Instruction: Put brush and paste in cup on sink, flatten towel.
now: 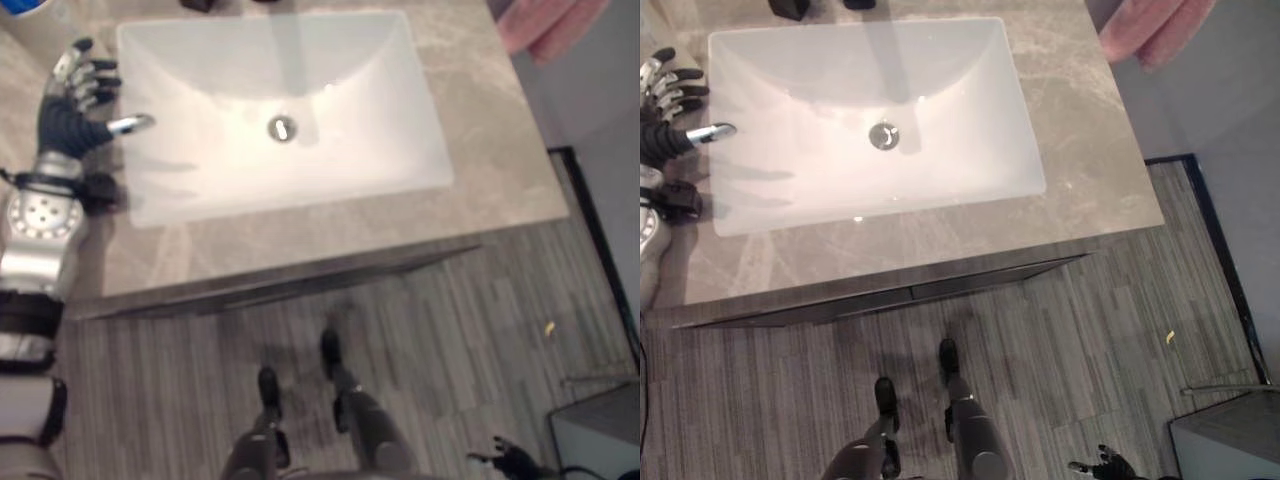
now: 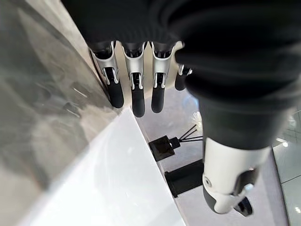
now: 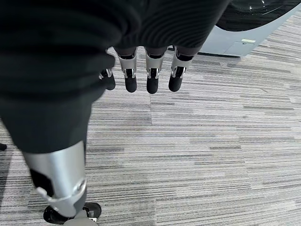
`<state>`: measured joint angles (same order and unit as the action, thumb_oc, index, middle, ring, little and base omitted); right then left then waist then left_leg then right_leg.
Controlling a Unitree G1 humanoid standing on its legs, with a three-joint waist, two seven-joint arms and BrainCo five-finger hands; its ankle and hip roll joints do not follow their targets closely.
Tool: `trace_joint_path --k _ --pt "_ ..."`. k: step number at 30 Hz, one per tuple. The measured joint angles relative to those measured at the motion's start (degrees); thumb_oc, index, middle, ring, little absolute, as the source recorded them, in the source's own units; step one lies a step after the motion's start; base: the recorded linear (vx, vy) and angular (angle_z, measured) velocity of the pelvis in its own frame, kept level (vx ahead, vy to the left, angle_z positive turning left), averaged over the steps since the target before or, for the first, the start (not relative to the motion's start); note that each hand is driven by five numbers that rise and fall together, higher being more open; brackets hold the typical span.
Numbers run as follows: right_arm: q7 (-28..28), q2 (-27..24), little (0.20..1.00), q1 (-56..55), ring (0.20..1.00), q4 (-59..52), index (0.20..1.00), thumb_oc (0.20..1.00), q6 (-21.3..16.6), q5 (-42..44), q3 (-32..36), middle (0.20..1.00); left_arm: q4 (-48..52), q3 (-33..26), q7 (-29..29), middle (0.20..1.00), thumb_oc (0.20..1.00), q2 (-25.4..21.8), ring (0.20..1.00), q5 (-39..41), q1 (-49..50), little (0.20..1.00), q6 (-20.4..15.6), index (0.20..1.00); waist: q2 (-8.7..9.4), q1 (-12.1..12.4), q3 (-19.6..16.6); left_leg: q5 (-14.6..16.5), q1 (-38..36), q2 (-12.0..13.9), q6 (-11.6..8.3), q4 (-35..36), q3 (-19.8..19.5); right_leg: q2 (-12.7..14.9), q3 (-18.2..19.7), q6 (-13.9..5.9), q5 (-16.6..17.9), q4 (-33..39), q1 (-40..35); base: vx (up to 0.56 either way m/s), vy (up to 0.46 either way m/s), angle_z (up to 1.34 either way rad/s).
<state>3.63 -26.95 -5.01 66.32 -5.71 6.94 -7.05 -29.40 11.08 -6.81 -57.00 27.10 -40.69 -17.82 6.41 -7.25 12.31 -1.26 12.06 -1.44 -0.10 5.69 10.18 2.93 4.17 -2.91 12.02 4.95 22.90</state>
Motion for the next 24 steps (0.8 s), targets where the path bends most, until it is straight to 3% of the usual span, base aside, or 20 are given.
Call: trace_joint_path --k 19,24 --pt "0.04 -0.07 1.000 0.16 1.000 -0.05 1.000 1.000 -0.03 0.45 -0.41 1.000 -8.58 6.46 -1.97 1.000 1.000 -2.64 1.000 0.23 -12.34 1.000 0.10 1.000 0.51 -1.12 1.03 -0.03 1.98 0.03 -0.07 -0.01 -0.17 -0.07 -0.20 0.08 -0.07 -0.03 1.90 0.00 0.000 0.00" --pt "0.19 -0.04 1.000 0.27 1.000 -0.09 1.000 1.000 -0.11 0.77 -0.48 1.000 -10.83 7.52 -2.10 1.000 1.000 -3.11 1.000 1.12 -16.00 1.000 0.06 1.000 1.34 -1.62 1.72 -0.03 2.04 0.08 -0.08 -0.01 -0.26 -0.08 -0.30 0.08 -0.07 -0.03 1.93 0.00 0.000 0.00"
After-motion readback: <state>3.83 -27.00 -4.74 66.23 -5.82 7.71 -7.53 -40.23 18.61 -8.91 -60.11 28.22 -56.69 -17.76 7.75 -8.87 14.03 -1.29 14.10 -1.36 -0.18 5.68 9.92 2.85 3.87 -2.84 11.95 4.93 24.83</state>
